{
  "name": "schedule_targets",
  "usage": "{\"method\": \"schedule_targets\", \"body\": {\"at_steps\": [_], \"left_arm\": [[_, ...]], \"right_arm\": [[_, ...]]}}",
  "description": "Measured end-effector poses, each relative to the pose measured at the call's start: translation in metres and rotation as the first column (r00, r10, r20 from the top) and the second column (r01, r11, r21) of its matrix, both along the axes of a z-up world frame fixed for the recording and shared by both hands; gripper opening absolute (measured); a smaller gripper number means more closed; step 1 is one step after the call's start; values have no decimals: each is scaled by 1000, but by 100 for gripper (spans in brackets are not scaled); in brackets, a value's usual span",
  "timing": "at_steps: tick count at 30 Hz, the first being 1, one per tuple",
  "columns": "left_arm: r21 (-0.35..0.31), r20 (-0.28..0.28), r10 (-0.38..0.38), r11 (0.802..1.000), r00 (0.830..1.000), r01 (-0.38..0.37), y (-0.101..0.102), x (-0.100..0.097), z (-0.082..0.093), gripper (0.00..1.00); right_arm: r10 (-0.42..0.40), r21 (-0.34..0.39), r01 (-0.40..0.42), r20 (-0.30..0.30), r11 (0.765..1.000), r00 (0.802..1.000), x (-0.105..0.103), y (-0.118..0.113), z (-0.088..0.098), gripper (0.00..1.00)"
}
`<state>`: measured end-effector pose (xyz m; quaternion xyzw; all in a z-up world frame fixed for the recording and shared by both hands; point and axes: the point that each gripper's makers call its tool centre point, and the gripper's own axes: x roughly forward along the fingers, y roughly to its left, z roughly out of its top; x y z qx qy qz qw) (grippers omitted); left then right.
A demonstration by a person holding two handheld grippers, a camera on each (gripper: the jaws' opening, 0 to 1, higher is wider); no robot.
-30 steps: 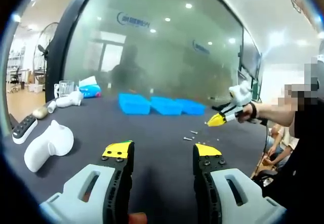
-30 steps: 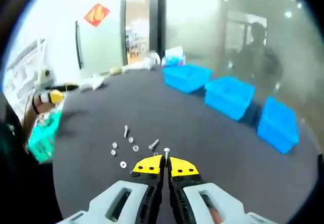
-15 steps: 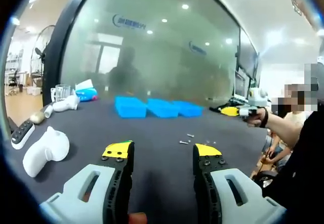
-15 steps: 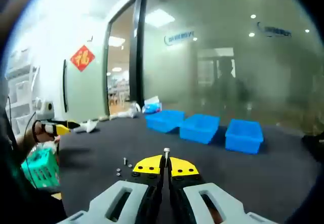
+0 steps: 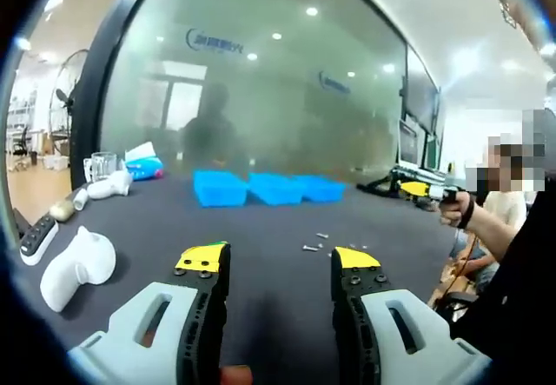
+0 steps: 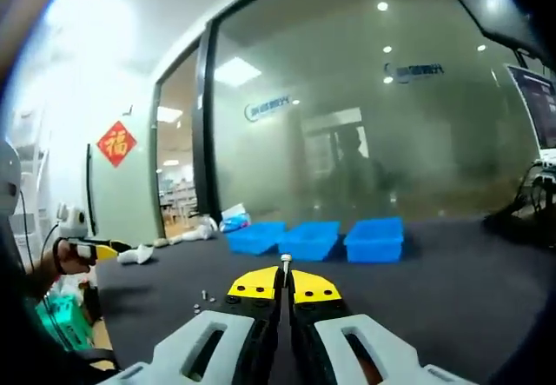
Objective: Sort the screws, nuts, and washers into the corresponding bins
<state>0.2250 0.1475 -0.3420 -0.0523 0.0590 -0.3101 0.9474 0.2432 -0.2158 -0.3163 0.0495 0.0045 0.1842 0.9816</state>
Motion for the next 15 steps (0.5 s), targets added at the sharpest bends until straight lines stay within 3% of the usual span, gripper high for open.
{"method": "schedule_targets", "body": {"at_steps": [8,15], "left_arm": [[4,2,-2,1000,1000,2,-1,0,0,45],[2,1,4,1000,1000,-4,2,1,0,45]], "right_arm": [[-18,-17,19,35,1000,999,17,-12,21,1],[-5,-65,9,61,998,998,54,-13,42,1]]}}
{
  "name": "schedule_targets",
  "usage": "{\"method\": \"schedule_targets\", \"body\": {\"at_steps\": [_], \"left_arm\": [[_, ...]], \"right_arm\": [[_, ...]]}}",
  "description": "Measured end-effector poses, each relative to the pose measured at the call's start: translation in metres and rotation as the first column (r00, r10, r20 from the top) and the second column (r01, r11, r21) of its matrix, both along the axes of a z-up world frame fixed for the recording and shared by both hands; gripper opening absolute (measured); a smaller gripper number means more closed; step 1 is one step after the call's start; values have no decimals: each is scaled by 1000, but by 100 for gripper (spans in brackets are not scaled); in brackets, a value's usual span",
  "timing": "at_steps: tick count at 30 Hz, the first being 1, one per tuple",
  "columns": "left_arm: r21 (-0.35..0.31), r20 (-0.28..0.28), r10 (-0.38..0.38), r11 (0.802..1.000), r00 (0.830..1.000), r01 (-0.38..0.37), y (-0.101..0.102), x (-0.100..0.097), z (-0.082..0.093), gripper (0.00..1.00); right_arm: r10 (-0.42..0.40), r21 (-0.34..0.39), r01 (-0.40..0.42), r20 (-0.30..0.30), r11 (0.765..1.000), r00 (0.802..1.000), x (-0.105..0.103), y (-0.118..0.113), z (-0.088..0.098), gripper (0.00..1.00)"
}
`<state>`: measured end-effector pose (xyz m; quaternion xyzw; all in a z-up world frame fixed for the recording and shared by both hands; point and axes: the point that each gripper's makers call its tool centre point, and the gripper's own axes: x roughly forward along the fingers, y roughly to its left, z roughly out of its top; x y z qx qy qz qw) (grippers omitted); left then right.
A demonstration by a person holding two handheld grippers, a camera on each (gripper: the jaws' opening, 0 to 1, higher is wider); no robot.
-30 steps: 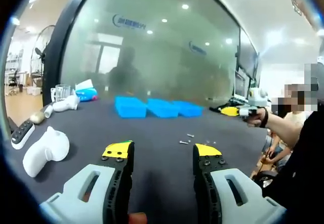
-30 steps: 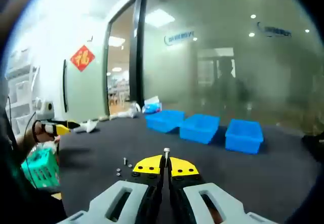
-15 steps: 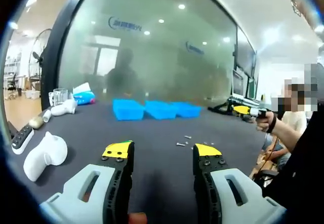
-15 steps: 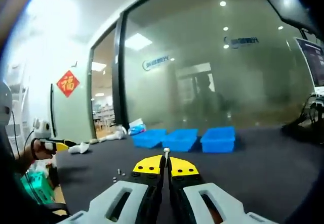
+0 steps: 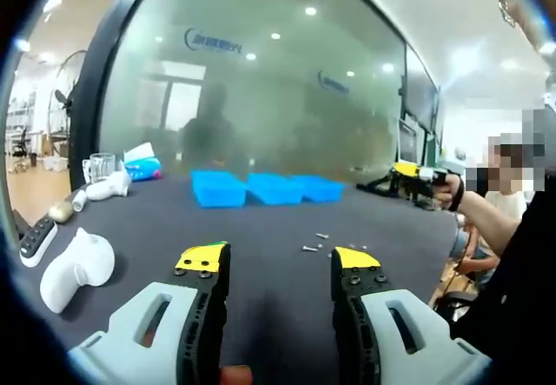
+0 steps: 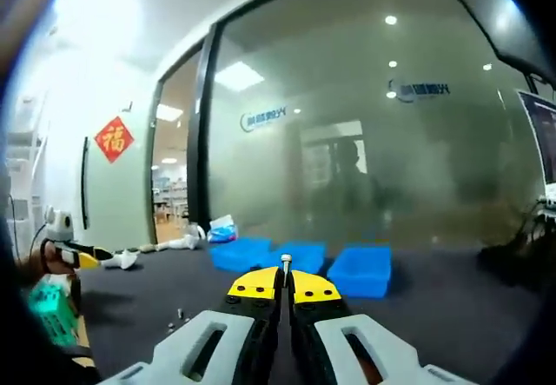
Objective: Sort the screws, nuts, and washers into the corresponding bins
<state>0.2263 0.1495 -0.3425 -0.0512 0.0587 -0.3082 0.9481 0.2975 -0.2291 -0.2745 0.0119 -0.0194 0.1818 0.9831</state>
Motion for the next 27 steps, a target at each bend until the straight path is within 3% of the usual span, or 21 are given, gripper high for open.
{"method": "schedule_targets", "body": {"at_steps": [12,17,27], "left_arm": [[0,6,20,1000,1000,-20,8,3,1,45],[-3,2,25,1000,1000,-25,10,4,0,45],[-9,1,24,1000,1000,-24,9,5,0,45]], "right_arm": [[-45,-37,44,-19,998,999,85,-18,13,1],[-66,-92,60,-63,994,996,113,-23,0,1],[-132,-100,119,-132,988,982,175,-33,-12,1]]}}
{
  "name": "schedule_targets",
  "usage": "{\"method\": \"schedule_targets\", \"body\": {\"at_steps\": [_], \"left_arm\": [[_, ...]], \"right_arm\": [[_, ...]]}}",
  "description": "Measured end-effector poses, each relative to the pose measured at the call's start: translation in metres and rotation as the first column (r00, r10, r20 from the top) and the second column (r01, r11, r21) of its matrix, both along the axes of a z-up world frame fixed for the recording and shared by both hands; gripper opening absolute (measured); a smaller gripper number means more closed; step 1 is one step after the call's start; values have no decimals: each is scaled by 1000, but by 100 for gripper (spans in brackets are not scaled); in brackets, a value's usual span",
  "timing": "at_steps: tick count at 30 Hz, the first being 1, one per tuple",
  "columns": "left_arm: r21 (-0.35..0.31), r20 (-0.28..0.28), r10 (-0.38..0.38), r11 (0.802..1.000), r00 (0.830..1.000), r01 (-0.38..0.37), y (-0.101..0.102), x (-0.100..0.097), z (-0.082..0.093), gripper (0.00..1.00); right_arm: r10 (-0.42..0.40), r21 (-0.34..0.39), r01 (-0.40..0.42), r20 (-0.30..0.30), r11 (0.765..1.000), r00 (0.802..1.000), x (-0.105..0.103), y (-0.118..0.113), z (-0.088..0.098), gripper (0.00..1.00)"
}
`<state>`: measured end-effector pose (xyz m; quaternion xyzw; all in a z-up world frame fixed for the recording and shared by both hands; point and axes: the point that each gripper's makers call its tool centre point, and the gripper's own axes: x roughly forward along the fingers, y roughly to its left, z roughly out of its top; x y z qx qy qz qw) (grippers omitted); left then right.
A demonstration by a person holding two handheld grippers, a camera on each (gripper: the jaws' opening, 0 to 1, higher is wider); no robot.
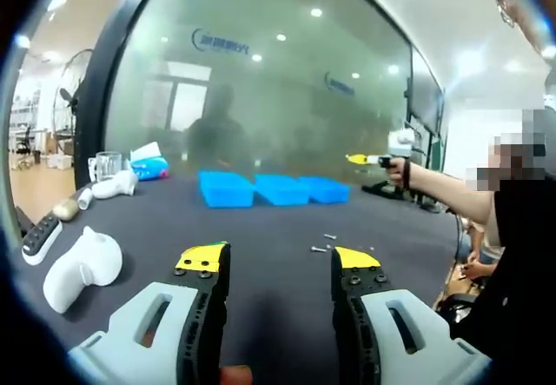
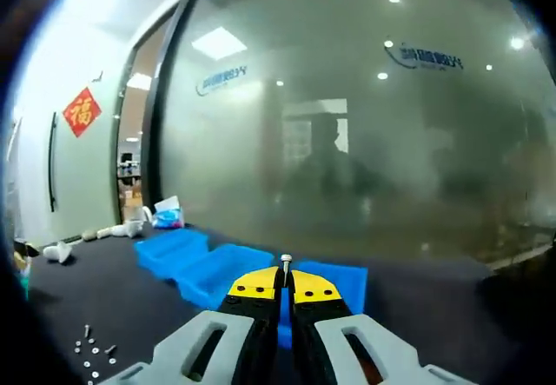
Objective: Sort the screws, nuts, and washers into the corresponding bins
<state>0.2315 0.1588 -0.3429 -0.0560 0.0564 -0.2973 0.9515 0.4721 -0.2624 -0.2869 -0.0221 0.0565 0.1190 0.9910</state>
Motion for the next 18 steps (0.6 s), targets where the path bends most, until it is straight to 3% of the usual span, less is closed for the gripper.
{"method": "schedule_targets", "body": {"at_steps": [7,18], "left_arm": [[1,-3,8,1000,1000,-8,3,0,-2,45],[-2,-6,8,1000,1000,-8,3,2,-3,45]], "right_arm": [[-30,-49,27,-50,998,998,28,3,-16,1],[-66,-54,62,-77,997,995,38,0,-36,1]]}}
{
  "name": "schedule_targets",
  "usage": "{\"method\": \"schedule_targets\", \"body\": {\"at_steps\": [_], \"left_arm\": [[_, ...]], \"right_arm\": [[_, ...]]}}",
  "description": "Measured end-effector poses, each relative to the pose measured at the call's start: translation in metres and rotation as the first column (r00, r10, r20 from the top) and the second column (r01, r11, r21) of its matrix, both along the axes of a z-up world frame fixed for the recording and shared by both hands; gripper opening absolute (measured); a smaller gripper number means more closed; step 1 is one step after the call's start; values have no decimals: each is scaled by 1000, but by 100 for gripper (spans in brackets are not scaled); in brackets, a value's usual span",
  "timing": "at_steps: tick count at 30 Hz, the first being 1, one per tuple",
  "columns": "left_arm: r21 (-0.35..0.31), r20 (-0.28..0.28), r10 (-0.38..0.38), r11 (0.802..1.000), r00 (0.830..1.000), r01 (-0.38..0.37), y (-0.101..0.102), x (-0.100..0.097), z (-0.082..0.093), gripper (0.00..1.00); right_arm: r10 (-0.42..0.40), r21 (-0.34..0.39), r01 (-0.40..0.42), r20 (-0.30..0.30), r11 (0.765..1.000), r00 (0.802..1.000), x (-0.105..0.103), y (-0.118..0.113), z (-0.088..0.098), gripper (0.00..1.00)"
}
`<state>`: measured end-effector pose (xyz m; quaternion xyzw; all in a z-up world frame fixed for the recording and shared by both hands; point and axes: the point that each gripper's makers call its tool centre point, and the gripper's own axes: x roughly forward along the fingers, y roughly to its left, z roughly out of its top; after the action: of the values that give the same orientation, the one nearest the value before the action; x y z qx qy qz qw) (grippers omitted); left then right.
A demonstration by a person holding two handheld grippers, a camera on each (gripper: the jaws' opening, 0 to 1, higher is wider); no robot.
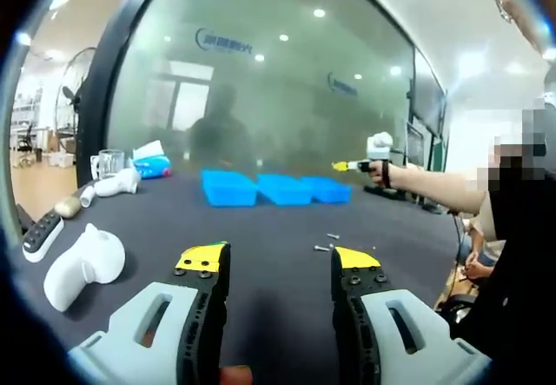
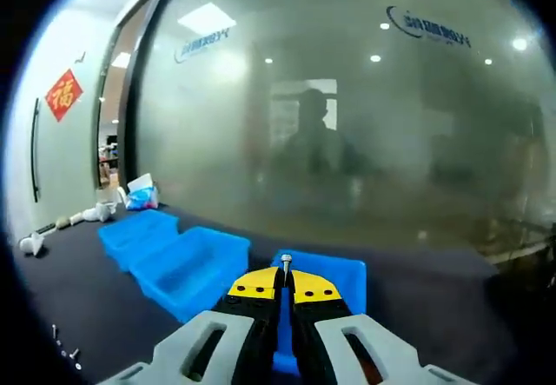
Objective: Sort the screws, nuts, and washers into the corresponding bins
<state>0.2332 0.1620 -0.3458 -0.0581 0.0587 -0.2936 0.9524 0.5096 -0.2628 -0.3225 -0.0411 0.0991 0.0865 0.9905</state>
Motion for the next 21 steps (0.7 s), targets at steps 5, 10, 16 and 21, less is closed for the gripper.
{"method": "schedule_targets", "body": {"at_steps": [5,10,16,21], "left_arm": [[0,-3,3,1000,1000,-3,1,0,-1,45],[0,-2,3,1000,1000,-3,0,-1,-1,45],[-2,-2,4,1000,1000,-4,1,-1,-1,45],[3,-1,2,1000,1000,-2,0,-2,-1,45]], "right_arm": [[-16,6,16,-20,1000,1000,2,-5,-7,2],[-15,-37,15,2,999,1000,4,-5,-7,21],[-17,-38,18,32,999,999,3,-6,-6,32],[-18,-48,20,45,999,999,-3,-7,-8,36]]}}
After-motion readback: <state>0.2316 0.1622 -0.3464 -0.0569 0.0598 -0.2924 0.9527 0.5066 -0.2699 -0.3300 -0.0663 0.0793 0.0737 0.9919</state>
